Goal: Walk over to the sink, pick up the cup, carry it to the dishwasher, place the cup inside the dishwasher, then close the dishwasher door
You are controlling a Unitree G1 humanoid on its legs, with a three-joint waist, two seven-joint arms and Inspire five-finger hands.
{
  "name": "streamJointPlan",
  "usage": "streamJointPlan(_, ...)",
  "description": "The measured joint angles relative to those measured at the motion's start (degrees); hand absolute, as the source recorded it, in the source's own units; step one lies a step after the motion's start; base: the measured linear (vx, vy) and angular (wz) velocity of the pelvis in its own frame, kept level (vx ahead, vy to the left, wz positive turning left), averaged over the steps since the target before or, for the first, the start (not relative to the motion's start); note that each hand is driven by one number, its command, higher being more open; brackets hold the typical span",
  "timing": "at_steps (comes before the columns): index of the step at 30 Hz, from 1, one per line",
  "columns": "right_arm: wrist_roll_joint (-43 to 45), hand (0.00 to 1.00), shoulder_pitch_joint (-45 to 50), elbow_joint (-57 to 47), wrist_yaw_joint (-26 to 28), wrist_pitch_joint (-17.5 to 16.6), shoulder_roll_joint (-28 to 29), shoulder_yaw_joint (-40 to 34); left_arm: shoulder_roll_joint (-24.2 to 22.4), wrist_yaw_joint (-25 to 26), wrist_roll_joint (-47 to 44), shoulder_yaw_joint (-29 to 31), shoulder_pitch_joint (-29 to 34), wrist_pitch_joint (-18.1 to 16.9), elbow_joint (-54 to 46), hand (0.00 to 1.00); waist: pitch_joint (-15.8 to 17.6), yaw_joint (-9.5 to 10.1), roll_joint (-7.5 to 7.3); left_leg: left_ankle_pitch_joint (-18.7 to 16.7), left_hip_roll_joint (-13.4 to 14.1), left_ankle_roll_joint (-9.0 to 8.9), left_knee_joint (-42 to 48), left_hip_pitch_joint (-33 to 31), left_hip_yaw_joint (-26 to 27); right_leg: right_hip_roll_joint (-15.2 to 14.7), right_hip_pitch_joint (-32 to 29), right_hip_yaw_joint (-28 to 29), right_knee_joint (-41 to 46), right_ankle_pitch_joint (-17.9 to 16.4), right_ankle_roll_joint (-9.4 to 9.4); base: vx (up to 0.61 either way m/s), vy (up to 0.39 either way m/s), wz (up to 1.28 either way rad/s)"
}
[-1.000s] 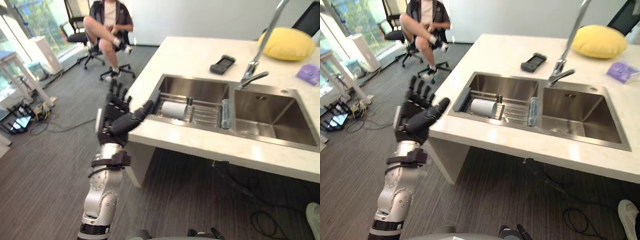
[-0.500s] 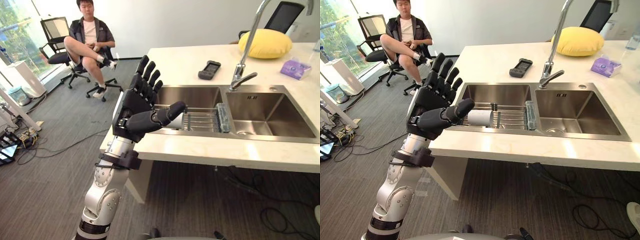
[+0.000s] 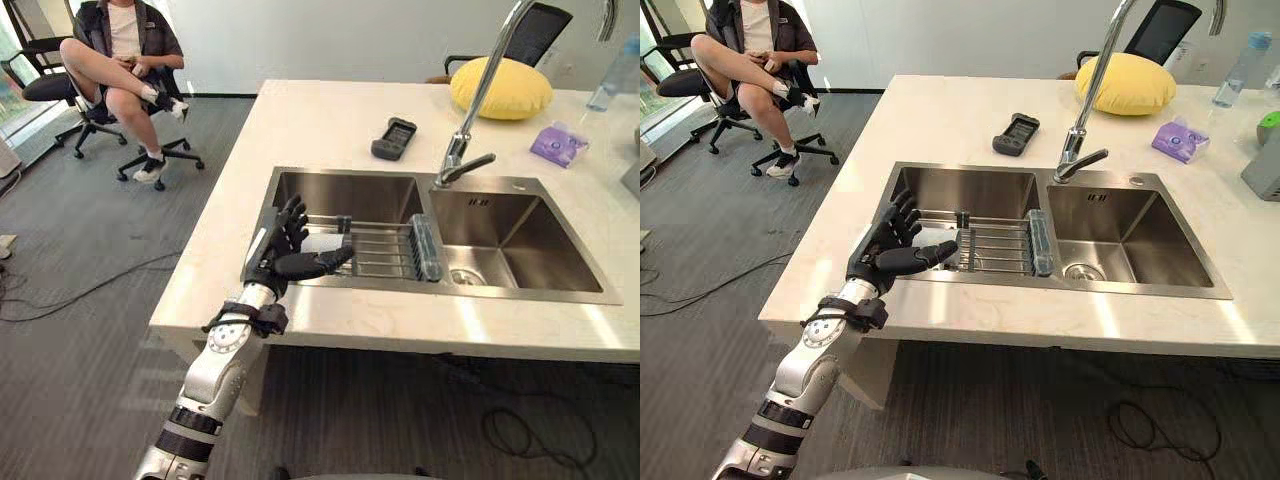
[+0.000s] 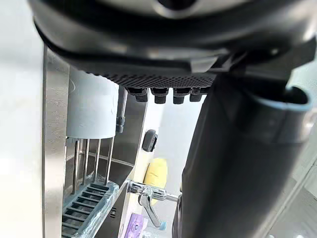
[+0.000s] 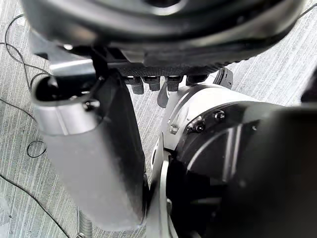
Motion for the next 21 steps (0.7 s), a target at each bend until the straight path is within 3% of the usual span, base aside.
streamJointPlan(10,0.12,1.00,-0.04,-0.05,-0.04,0.01,-0.22,0.00,-2.36,-0.01,-1.48,0.15,1.26,-0.29,-0.06,1.00,-0.02,-0.09,0.18,-0.32,0.30,-0.11,0.00,0.98,1.47,-0.09,0.13,1.20,0.71,-0.02,-0.22,0.00,0.001,-0.06)
streamJointPlan(13,0.83,1.00,0.00,-1.69,-0.19,-0.98,0.30,0.00,-5.15,-0.17,-2.53,0.52,1.31,-1.75,-1.61,1.00,0.19,-0.19,-0.20,-1.59,-0.73,0.35,-0.28,2.02,2.40,-1.54,-2.42,1.70,7.95,-3.90,0.03,-0.04,0.044,-0.04)
streamJointPlan(15,3.01,1.00,0.14,-2.92,-1.55,-2.44,0.56,-0.33,-7.34,-0.23,-2.59,0.68,1.34,-4.43,-5.79,1.00,1.23,-0.70,-1.65,-2.66,-3.59,1.56,0.14,4.08,3.26,-6.01,-5.76,0.79,20.56,-9.06,1.22,-0.02,0.074,0.11)
streamJointPlan(16,3.30,1.00,-0.92,-3.07,-2.19,-2.63,-0.10,-0.70,-7.95,-0.34,-2.63,1.51,1.33,-6.81,-7.27,1.00,1.57,-0.65,-1.13,-2.95,-4.24,2.23,-0.26,5.05,3.39,-8.01,-9.99,-1.55,30.82,-8.83,0.73,-0.04,0.055,0.05)
streamJointPlan(17,3.29,1.00,-1.04,-3.11,-2.27,-2.76,0.08,-0.80,-7.98,-0.44,-2.63,1.73,1.10,-7.94,-7.59,1.00,1.58,-0.84,-1.16,-3.09,-4.37,2.45,-0.23,5.66,3.14,-8.82,-11.06,-2.59,34.31,-8.01,0.13,-0.03,0.056,0.07)
streamJointPlan(19,3.27,1.00,-1.21,-2.84,-2.18,-2.87,1.90,-1.37,-8.00,-0.95,-2.32,2.67,1.00,-11.84,-8.17,1.00,1.81,-0.85,-0.33,-3.80,-2.70,3.40,0.42,7.02,1.94,-8.76,-12.71,-3.11,39.54,-5.18,-1.67,0.03,0.058,0.26)
streamJointPlan(21,3.40,1.00,-1.84,-2.54,-1.51,-3.05,3.20,-2.67,-7.58,-0.84,-1.81,4.39,0.65,-14.54,-8.31,1.00,1.66,-0.79,-0.05,-4.69,-0.72,3.21,2.00,6.00,1.15,-7.19,-13.05,-2.88,33.93,-7.49,-1.73,0.04,0.024,0.26)
